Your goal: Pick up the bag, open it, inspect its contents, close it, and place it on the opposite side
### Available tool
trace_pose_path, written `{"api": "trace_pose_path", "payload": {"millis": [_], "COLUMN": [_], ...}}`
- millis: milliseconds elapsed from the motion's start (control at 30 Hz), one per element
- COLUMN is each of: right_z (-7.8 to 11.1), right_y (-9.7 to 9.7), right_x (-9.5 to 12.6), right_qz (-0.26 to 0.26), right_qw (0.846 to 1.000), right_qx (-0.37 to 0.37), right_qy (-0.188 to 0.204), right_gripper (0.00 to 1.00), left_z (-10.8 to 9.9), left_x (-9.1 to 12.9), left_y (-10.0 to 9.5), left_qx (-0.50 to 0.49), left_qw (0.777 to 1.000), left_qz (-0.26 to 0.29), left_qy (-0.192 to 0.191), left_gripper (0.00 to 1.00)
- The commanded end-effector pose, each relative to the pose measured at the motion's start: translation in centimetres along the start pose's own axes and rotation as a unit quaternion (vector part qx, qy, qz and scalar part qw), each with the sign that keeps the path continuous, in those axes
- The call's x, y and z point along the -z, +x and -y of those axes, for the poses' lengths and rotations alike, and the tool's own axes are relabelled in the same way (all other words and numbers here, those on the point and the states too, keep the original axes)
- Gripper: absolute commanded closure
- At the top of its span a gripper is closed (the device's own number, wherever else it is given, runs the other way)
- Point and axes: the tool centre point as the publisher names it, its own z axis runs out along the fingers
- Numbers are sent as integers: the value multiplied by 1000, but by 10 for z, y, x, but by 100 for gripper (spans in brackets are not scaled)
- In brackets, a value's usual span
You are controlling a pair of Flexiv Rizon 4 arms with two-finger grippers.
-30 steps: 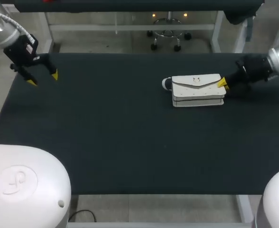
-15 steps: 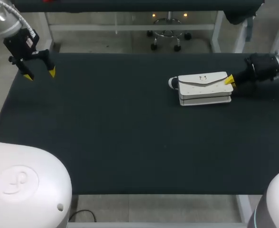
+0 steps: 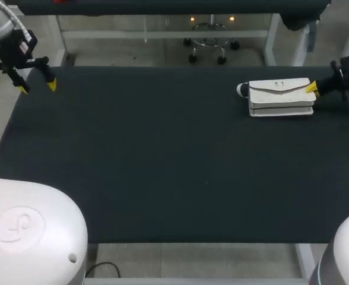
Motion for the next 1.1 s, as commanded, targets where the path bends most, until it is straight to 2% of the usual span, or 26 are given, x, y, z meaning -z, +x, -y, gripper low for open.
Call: {"api": "trace_pose_path", "payload": {"millis": [33,233,533,700,900,1100], "right_z": [-23,-35,-49,-55,-67,-73], "right_y": [-15,-24,-36,-48,-60,-65], "right_x": [35,62,91,104,113,105], "right_qz": [-22,-28,-36,-23,-18,-13], "right_qw": [1000,1000,999,999,999,999], "right_qx": [-8,8,28,28,15,6], "right_qy": [14,10,16,20,22,34], "right_gripper": [100,100,100,100,100,100], "left_z": [4,5,6,5,5,4], "left_x": [3,9,13,14,14,15], "left_y": [-1,-10,-19,-22,-22,-19], "left_qx": [2,-10,-9,-8,-6,-5], "left_qw": [1000,1000,999,999,998,998], "left_qz": [12,21,32,35,39,41], "left_qy": [-8,-20,-29,-34,-38,-38], "left_gripper": [0,0,0,0,0,0]}}
